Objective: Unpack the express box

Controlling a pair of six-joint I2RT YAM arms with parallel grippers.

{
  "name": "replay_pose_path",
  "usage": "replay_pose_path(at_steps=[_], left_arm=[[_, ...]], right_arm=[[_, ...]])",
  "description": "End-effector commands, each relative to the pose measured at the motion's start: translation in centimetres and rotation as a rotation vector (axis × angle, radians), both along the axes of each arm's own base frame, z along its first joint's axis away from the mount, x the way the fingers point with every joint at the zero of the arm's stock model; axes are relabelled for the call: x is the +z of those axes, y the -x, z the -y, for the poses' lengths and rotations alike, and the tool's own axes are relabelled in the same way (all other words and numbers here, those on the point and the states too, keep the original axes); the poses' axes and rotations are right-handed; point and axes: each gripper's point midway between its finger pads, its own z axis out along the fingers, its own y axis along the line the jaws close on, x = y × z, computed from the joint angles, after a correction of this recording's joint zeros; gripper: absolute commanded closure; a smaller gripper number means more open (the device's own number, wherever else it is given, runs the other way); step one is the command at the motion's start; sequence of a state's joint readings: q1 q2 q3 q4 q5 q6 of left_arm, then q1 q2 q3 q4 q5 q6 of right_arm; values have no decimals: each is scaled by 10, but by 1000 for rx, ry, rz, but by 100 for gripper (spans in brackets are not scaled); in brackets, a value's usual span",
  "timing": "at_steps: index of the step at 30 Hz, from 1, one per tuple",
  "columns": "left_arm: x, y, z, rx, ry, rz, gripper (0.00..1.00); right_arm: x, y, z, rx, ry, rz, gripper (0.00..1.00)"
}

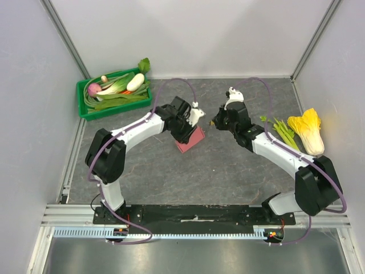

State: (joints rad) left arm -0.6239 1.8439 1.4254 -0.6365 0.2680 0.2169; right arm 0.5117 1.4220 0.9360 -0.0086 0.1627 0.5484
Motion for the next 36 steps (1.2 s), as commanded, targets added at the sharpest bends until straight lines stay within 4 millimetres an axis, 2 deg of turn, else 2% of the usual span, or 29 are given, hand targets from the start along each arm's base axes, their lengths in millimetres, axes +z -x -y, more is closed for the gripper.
replay_pose_path(at_steps=[1, 3, 4, 8, 12, 13, 16, 18, 22, 27, 30, 31, 36], left_arm=[[-2, -2, -28, -80, -194, 217, 64], [-10, -1, -34, -106, -252, 264, 64], [-20, 5, -41, -116, -302, 273, 64], [-27, 9, -38, -144, -310, 284, 63], [-25, 9, -29, -142, -265, 278, 48], [-24, 9, -26, -141, -251, 275, 41], [-24, 7, -20, -143, -227, 273, 36], [-22, 4, -17, -130, -214, 286, 36], [-22, 3, -12, -122, -173, 312, 48], [-16, -1, -9, -73, -89, 387, 51], [-23, 2, -5, -63, -50, 385, 58], [-27, 5, -6, -67, -47, 378, 65], [-27, 4, -3, -78, -7, 429, 81]], right_arm=[[12, 2, 14, -31, -14, 48, 100], [10, 3, 19, -41, -24, 46, 100], [7, 6, 21, -41, -29, 41, 100], [1, 9, 27, -39, -46, 24, 100], [1, 10, 32, -44, -53, 24, 100], [1, 11, 32, -41, -54, 24, 100], [3, 9, 31, -33, -61, 25, 100], [4, 9, 31, -29, -66, 29, 100], [2, 9, 25, 6, -75, 31, 100], [3, 12, 12, 87, -107, 47, 100], [5, 15, 3, 141, -131, 62, 100], [3, 17, 0, 161, -133, 64, 100], [10, 22, -12, 242, -170, 99, 100]])
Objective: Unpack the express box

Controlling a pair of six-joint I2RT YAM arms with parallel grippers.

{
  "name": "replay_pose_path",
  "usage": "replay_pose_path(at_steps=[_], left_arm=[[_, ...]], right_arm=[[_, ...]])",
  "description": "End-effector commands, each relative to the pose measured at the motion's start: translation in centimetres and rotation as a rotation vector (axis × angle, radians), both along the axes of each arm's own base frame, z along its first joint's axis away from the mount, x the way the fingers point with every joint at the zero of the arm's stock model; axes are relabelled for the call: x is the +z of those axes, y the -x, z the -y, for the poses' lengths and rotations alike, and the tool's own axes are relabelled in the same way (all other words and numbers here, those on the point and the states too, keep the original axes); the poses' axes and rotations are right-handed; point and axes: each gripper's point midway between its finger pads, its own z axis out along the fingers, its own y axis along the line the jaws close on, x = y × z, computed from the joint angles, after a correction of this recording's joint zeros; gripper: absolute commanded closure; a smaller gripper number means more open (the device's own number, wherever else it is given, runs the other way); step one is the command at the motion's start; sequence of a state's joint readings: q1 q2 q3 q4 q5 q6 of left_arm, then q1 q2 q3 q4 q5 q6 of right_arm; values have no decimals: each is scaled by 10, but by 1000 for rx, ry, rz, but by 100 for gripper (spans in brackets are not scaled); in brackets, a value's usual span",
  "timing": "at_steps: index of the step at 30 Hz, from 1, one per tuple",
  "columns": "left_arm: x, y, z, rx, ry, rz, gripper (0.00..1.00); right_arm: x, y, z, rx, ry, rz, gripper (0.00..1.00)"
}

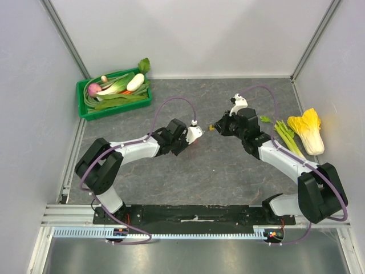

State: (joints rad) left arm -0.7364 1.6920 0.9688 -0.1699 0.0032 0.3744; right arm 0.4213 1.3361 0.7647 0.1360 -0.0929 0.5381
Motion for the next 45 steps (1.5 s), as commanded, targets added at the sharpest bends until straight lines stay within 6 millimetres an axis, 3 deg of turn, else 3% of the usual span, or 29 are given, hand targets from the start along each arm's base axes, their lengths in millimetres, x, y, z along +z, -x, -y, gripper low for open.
replay_pose_path(at_steps=[1, 7, 17, 22, 24, 30, 36, 38, 41, 45], left_arm=[[22, -10, 17, -24, 125, 88, 83], [18, -3, 21, -146, 105, 110, 89], [27, -6, 15, -139, 97, 163, 82], [28, -2, 11, -127, 112, 174, 68], [29, -1, 13, -127, 128, 168, 53], [36, 1, 28, -115, 199, 100, 44], [46, -7, 35, -102, 240, 86, 45], [50, -10, 37, -109, 257, 82, 52], [36, -1, 36, -138, 225, 8, 59], [28, 1, 36, -152, 207, -13, 55]], right_arm=[[23, 3, -19, 115, -66, 97, 100], [27, 11, -19, 148, -70, 138, 100], [40, 30, -12, 154, -110, 214, 100], [40, 33, -15, 161, -138, 223, 100], [35, 34, -14, 159, -140, 214, 100], [29, 33, -14, 153, -146, 201, 100], [29, 32, -16, 153, -155, 200, 100], [27, 31, -16, 154, -155, 195, 100], [25, 32, -18, 162, -155, 190, 100], [22, 31, -18, 161, -152, 183, 100]])
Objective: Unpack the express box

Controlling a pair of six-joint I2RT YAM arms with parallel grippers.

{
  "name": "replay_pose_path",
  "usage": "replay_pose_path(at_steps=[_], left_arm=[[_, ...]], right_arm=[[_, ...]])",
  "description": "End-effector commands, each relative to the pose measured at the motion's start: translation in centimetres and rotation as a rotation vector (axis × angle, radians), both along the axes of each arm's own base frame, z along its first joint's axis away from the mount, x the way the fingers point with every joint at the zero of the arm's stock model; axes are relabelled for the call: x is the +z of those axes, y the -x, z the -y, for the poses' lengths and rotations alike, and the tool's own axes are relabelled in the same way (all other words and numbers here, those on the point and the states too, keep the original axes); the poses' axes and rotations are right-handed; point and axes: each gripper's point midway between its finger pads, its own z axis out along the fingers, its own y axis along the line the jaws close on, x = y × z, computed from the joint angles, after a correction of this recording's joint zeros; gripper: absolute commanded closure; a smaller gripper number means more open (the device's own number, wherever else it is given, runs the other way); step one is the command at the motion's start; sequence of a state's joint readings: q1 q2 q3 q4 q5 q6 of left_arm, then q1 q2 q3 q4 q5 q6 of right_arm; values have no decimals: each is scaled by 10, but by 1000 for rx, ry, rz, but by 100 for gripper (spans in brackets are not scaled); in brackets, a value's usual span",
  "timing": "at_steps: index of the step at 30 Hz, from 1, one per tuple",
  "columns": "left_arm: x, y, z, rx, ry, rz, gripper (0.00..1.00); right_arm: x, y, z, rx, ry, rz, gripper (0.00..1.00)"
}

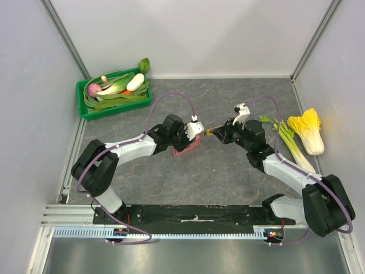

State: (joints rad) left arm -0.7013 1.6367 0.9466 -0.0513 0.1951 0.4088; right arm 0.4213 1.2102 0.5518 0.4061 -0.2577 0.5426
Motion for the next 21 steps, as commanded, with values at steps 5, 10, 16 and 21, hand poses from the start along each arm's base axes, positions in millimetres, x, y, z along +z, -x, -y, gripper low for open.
replay_pose_path(at_steps=[5, 10, 16, 21], left_arm=[[-5, 8, 12, -64, 8, -83, 51], [-6, 9, 14, -74, 13, -93, 69], [4, 5, 10, -71, 15, -25, 72], [2, 0, 3, -58, -11, 23, 72]], right_arm=[[8, -5, -2, 2, -20, 37, 100], [7, -9, -2, -8, -10, 36, 100], [9, -7, -1, -2, -20, 69, 100], [15, -1, 1, -4, -38, 107, 100]])
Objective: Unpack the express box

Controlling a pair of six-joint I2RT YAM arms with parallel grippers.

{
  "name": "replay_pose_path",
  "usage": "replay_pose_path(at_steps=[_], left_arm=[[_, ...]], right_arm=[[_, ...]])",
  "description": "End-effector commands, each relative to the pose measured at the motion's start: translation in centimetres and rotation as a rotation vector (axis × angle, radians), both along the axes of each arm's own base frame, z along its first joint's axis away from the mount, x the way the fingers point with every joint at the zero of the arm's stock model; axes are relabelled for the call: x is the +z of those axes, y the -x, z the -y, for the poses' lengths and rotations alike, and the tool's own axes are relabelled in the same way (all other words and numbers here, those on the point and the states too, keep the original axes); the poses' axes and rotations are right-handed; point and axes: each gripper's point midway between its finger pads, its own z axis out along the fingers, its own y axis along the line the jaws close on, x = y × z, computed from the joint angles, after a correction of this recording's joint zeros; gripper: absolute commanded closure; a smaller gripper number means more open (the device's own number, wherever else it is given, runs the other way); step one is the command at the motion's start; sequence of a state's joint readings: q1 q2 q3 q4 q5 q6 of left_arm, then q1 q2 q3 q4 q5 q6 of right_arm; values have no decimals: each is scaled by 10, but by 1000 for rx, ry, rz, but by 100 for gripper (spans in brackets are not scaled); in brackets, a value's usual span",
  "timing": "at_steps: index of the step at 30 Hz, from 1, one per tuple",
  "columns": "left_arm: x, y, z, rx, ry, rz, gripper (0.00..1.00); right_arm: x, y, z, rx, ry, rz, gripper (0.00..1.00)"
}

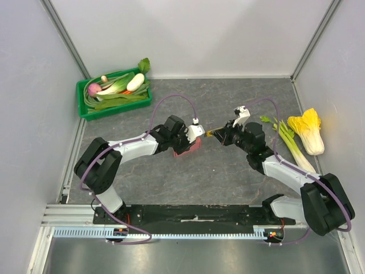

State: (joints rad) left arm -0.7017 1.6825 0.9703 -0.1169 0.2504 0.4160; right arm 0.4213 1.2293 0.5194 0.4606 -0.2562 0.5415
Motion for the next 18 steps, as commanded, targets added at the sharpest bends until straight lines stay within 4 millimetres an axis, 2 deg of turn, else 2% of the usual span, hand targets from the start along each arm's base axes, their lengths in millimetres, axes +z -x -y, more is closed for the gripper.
replay_pose_path(at_steps=[1, 11, 18], left_arm=[[19, -12, 2, -15, 22, 108, 72], [8, -4, -5, -12, 13, 85, 72], [7, -2, -4, -18, 10, 83, 72]], right_arm=[[24, -1, 0, -1, -36, 103, 100], [28, -4, -11, 24, -50, 118, 100], [17, -8, -21, 40, -42, 84, 100]])
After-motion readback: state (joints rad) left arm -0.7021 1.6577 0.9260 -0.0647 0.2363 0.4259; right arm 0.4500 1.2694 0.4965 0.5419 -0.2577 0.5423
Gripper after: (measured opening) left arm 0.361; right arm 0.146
